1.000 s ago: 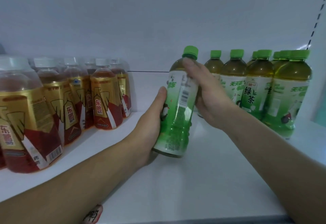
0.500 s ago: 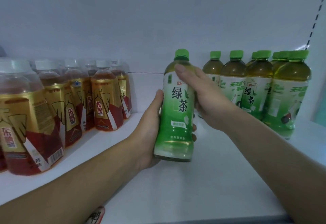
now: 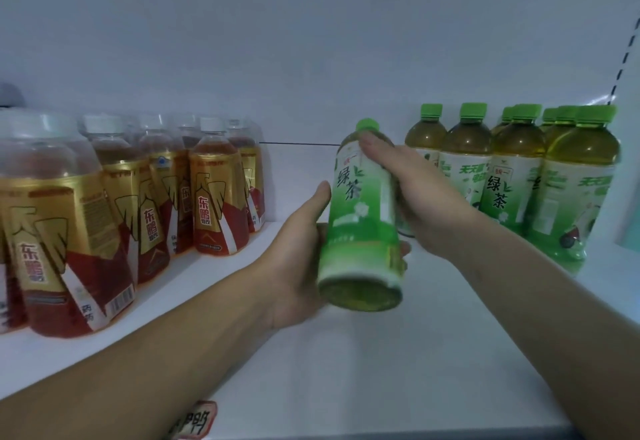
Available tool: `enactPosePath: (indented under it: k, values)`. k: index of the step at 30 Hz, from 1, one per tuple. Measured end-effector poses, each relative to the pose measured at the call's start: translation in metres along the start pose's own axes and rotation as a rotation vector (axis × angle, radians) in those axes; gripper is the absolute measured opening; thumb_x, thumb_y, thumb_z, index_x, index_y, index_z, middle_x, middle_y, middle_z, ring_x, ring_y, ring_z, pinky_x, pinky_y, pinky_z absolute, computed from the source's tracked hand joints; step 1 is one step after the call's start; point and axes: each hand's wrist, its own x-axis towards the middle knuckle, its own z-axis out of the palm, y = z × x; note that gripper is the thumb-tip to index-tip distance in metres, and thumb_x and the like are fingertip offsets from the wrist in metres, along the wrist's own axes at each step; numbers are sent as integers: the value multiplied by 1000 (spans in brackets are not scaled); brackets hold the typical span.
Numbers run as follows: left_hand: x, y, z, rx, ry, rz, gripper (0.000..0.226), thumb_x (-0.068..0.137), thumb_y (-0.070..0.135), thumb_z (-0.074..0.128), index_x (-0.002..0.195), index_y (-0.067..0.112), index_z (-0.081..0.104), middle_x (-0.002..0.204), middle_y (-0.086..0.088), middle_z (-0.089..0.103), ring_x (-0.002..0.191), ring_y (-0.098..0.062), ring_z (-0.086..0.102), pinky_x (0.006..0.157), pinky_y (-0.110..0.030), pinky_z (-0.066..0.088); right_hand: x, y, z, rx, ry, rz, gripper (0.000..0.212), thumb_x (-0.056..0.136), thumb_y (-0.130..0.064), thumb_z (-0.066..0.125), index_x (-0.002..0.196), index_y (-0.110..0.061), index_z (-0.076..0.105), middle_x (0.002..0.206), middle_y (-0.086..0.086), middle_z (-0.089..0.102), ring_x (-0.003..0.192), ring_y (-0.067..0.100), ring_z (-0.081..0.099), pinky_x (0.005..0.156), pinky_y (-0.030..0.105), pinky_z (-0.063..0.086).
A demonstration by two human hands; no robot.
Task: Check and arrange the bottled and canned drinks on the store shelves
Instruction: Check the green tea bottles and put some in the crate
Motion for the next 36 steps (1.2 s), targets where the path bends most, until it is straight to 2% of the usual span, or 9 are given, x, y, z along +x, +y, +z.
enactPosePath:
  k: [4, 7, 9, 13, 17, 21, 24, 28, 36]
  values:
    - [-17, 10, 3, -146, -186, -11, 66, 97, 55, 47, 119, -3, 70, 146, -27, 48, 115, -30, 59, 87, -36, 58, -4, -1, -8, 314, -45, 209, 49, 83, -59, 71, 79, -11, 79, 95, 11, 62, 93, 32, 44, 102, 34, 28]
    - [-15, 13, 4, -196, -222, 28, 76, 87, 52, 51, 134, -8, 56, 150, -27, 43, 113, -27, 63, 86, -31, 60, -2, 5, -13, 341, -88, 220, 65, 98, -46, 54, 45, -11, 69, 69, 6, 57, 65, 18, 52, 83, 13, 45]
    - [-16, 12, 4, -215, -233, 24, 79, 85, 53, 52, 136, -8, 54, 149, -27, 45, 111, -26, 65, 85, -31, 60, -2, 4, -12, 307, -96, 206, 75, 104, -42, 45, 39, -12, 66, 55, 3, 62, 53, 13, 58, 59, 19, 51]
    - [-17, 12, 3, -138, -222, 30, 77, 85, 65, 54, 119, -2, 70, 135, -26, 58, 106, -29, 67, 86, -36, 60, -4, -3, -14, 358, -95, 246, 52, 90, -58, 60, 79, -10, 76, 71, 7, 73, 60, 19, 70, 76, 35, 50]
    - [-18, 7, 11, 279, -106, 99, 61, 71, 61, 69, 113, 16, 74, 111, -13, 74, 97, -25, 73, 84, -36, 61, -2, -2, -8, 271, -62, 92, 64, 79, -49, 78, 128, -11, 64, 112, 12, 75, 103, 30, 73, 103, 55, 50]
    - [-13, 3, 5, 581, 120, 289, 50, 76, 13, 82, 119, 24, 61, 103, 3, 75, 85, -4, 72, 63, -12, 54, -3, 1, -3, 143, -140, -303, 64, 68, -19, 84, 125, -26, 55, 102, -1, 74, 100, 19, 71, 88, 39, 57]
    - [-11, 6, -1, 651, 232, 428, 56, 76, 1, 81, 119, 27, 55, 105, 6, 69, 91, -3, 67, 63, -10, 52, -7, 5, 1, 38, -223, -454, 74, 63, -1, 84, 124, -28, 50, 104, -8, 73, 101, 16, 70, 86, 32, 56]
    - [-5, 1, -6, 665, 247, 464, 59, 75, -1, 81, 120, 25, 53, 107, 6, 66, 84, 6, 66, 60, -6, 49, -9, 5, 2, -23, -216, -467, 75, 61, -15, 85, 125, -29, 50, 110, -7, 71, 106, 19, 69, 90, 35, 55]
    - [7, -2, -13, 775, 308, 420, 52, 73, 24, 86, 117, 31, 61, 105, 13, 71, 101, -8, 66, 75, -19, 55, -4, 4, -4, -126, -87, -312, 70, 73, -21, 88, 128, -38, 49, 119, -7, 70, 112, 10, 67, 96, 34, 56]
